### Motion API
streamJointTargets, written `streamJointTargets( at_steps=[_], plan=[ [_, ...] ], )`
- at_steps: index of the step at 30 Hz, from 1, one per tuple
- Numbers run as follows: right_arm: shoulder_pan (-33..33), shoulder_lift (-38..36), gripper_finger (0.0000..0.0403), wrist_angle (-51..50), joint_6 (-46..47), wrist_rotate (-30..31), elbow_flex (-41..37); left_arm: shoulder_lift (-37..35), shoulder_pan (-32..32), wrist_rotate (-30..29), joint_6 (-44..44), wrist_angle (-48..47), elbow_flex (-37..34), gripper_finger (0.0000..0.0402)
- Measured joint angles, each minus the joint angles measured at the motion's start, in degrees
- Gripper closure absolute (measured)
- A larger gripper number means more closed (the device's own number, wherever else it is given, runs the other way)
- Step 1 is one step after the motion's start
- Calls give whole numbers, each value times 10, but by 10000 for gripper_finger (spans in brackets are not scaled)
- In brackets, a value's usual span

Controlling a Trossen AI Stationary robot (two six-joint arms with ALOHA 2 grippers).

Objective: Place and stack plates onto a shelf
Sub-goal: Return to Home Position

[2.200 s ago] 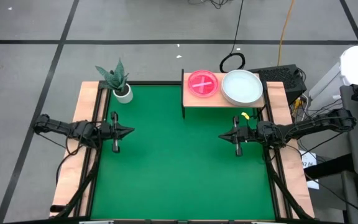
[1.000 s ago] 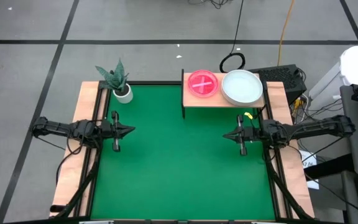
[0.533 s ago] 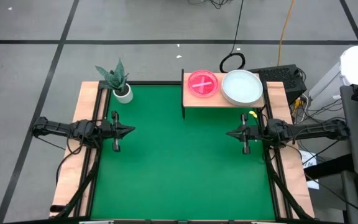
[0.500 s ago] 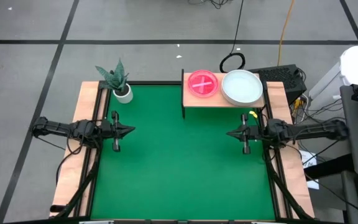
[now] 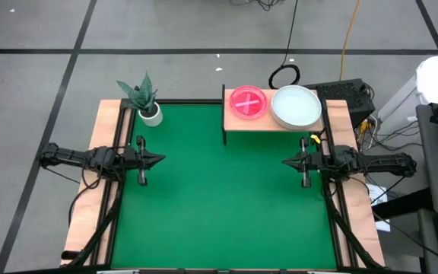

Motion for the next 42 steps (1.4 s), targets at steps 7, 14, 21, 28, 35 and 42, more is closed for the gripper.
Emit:
streamJointTargets(
  at_steps=[7,14,21,28,35,42],
  plan=[
    [0,2,403,-5,3,-1,0,0,0,0,-2,0,0,400],
    [0,2,403,-9,4,1,0,0,0,0,-2,0,0,400],
    [0,2,403,-10,2,3,0,0,-1,0,-8,0,0,400],
    [0,2,403,-9,15,1,0,0,-2,5,-2,0,0,400],
    [0,2,403,-6,15,1,0,0,-2,24,-2,-1,0,400],
    [0,2,403,-5,15,0,0,0,-2,29,3,-2,0,400]
  ],
)
